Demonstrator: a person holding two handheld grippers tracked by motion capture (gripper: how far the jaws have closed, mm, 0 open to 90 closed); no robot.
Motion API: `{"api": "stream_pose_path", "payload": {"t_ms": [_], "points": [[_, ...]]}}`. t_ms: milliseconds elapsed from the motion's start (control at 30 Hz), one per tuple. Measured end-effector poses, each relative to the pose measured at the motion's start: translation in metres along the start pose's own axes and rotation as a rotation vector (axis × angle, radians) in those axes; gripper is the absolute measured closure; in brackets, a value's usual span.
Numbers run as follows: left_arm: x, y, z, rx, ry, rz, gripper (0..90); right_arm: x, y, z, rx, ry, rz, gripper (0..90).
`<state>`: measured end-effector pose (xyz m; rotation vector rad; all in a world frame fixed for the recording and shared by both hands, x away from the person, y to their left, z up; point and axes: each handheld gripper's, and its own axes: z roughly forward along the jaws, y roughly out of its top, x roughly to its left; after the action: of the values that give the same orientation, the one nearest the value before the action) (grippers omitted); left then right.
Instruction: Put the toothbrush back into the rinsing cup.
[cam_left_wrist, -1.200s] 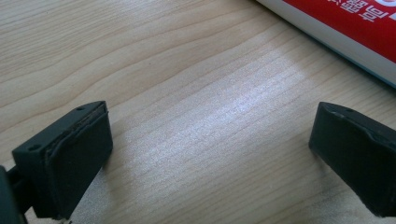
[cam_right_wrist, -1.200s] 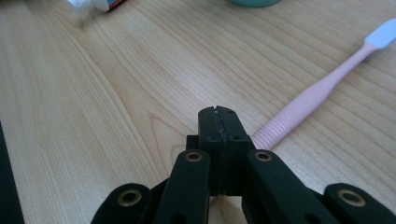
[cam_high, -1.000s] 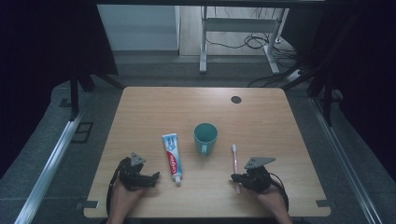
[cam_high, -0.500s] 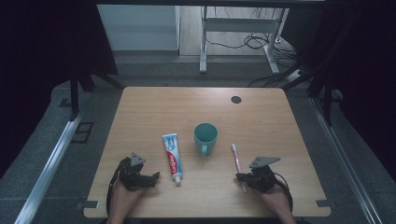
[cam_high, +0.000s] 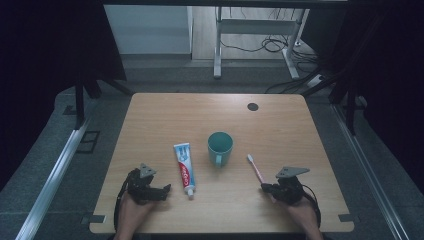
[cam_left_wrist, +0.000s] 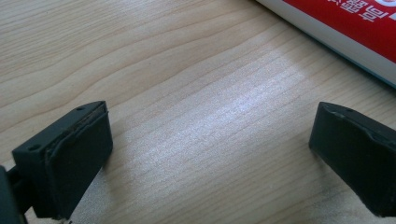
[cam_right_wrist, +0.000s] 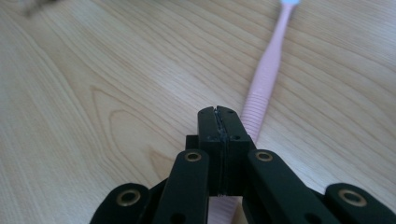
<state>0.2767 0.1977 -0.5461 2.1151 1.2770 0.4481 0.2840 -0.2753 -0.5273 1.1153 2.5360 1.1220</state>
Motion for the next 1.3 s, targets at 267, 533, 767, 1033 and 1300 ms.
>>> {"api": "stream_pose_path", "payload": {"t_ms": [267,533,767,1033,1300], "points": [[0.000,0.000,0.000,0.000,0.000,0.000,0.0,-0.010,-0.004,-0.007,-0.011,-0.022,0.030,88.7],[0.000,0.000,0.000,0.000,0.000,0.000,0.0,-0.007,-0.003,-0.008,-0.015,-0.019,0.027,86.7],[0.000,0.000,0.000,0.000,0.000,0.000,0.0,-0.006,-0.002,-0.009,-0.013,-0.030,0.035,79.6],[0.000,0.000,0.000,0.000,0.000,0.000,0.0,-0.008,-0.001,-0.015,-0.007,-0.058,0.056,65.7],[0.000,0.000,0.000,0.000,0.000,0.000,0.0,-0.011,0.002,-0.019,0.053,-0.082,0.062,55.4]]}}
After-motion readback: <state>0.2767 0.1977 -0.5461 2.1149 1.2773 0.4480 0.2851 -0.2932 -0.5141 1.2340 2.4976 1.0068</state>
